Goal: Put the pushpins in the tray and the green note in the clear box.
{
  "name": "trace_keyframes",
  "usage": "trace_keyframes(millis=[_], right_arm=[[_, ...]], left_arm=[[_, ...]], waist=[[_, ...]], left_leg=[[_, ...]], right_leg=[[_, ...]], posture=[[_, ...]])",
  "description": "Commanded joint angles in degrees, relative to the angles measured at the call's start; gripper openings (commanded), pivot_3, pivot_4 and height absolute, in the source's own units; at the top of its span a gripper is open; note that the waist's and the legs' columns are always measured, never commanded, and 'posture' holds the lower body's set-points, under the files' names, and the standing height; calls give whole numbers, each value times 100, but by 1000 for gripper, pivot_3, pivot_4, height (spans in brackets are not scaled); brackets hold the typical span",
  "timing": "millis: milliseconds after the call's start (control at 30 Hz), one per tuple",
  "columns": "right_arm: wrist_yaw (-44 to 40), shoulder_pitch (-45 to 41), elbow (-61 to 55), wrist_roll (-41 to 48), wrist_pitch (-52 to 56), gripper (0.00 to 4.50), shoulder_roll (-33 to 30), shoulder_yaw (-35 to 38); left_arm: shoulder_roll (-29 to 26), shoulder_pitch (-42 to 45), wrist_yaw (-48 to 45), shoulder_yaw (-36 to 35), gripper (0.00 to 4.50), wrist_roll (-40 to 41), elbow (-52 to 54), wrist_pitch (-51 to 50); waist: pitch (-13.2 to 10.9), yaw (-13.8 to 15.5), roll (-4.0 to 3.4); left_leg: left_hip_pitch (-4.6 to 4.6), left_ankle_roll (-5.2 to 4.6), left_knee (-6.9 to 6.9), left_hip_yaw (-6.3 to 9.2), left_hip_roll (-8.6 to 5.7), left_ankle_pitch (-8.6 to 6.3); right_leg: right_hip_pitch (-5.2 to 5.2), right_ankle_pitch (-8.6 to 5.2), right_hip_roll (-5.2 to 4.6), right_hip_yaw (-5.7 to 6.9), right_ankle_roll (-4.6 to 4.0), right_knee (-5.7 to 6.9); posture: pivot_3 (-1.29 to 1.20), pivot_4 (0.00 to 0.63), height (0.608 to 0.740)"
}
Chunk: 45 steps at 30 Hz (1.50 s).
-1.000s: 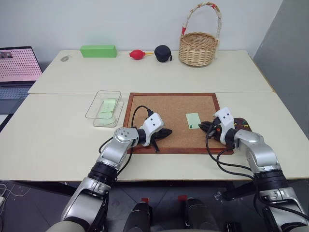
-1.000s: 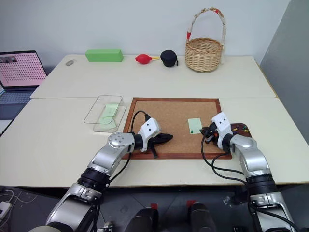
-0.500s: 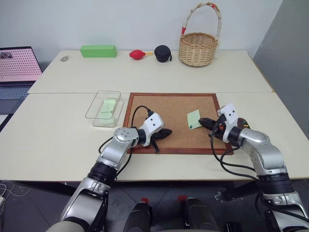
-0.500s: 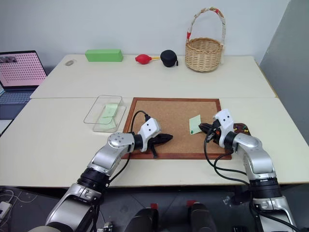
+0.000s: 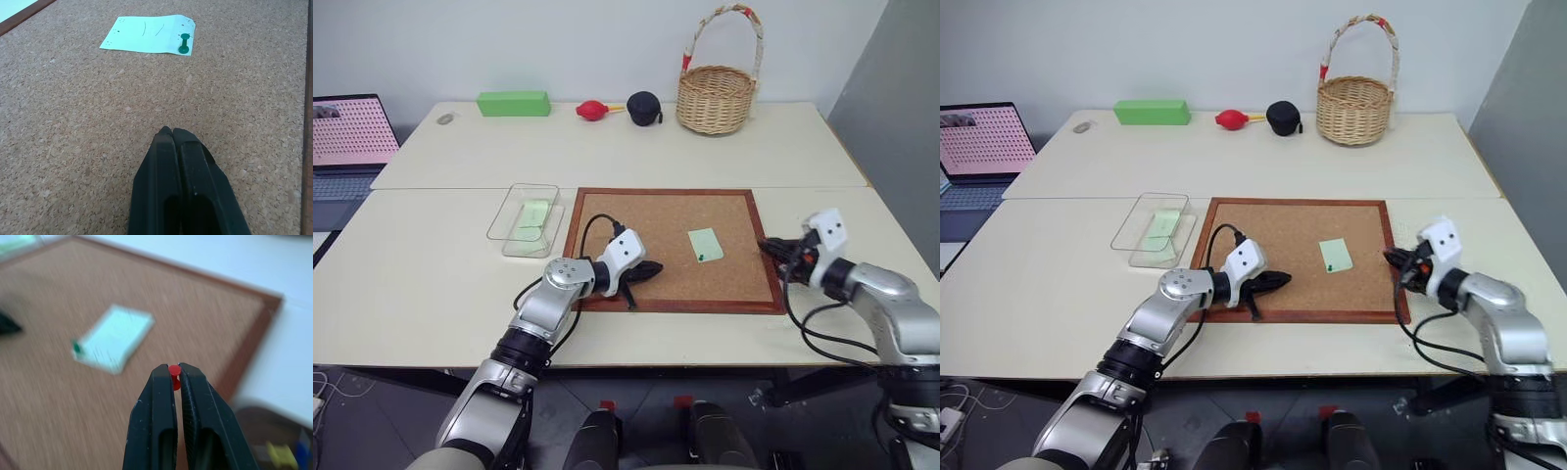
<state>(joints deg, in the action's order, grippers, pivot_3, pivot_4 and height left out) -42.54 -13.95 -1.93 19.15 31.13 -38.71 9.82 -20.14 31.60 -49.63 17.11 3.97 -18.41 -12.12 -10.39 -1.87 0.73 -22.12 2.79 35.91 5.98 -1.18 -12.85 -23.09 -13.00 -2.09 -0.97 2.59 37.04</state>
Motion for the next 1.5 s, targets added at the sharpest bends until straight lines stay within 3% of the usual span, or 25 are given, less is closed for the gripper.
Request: trace_keyframes(millis=[33,133,200,500,700,900,1100,1500], right_arm=[[-65,139,-103,-66,31,57,-374,207],[44,171,2,-157,-19,57,-463,171],[100,157,97,-244,-70,602,-470,129],[261,-42,548,-577,-300,2189,-446,50],[237,-176,386,-251,-338,3399,-276,301],[-40,-295,-218,261,-187,3399,64,100],[139,-652,73,-363,-727,3399,808,-949],[277,-1179,1304,-957,-1538,3399,1497,-1517]], left_arm=[[-94,-165,-8,201,0,-324,-422,-145],[-67,-148,-11,229,0,-337,-454,-123],[-53,-143,-9,245,0,-344,-457,-117],[-104,-170,-4,238,0,-344,-434,-109],[-130,-202,-9,232,0,-341,-419,-107],[-114,-184,0,229,0,-340,-457,-77],[-113,-185,7,204,0,-305,-455,-72],[-165,-212,16,181,0,-305,-385,-114]], waist=[[3,-8,-4],[2,-8,-4],[2,1,-3],[3,9,-2],[3,7,-3],[2,6,-2],[5,-9,-4],[5,0,-1]], left_leg=[[2,0,0,-4,1,0],[4,0,1,-4,2,0],[3,0,1,-6,1,0],[-1,0,1,-4,-1,0],[-1,0,1,-3,0,0],[-1,0,1,-2,0,0],[5,0,-2,2,5,0],[3,0,-3,3,2,0]], right_leg=[[0,0,0,-1,0,1],[1,-5,1,-1,-7,0],[1,-4,0,-2,-5,0],[1,-2,0,-1,-1,-4],[1,-2,0,0,-1,-4],[1,-1,0,0,0,-3],[1,-2,4,3,-1,-1],[-1,0,3,3,1,-1]], posture=[[0,150,740],[0,150,740],[0,150,740],[0,150,740],[0,150,740],[0,150,740],[0,150,740],[0,150,740]])
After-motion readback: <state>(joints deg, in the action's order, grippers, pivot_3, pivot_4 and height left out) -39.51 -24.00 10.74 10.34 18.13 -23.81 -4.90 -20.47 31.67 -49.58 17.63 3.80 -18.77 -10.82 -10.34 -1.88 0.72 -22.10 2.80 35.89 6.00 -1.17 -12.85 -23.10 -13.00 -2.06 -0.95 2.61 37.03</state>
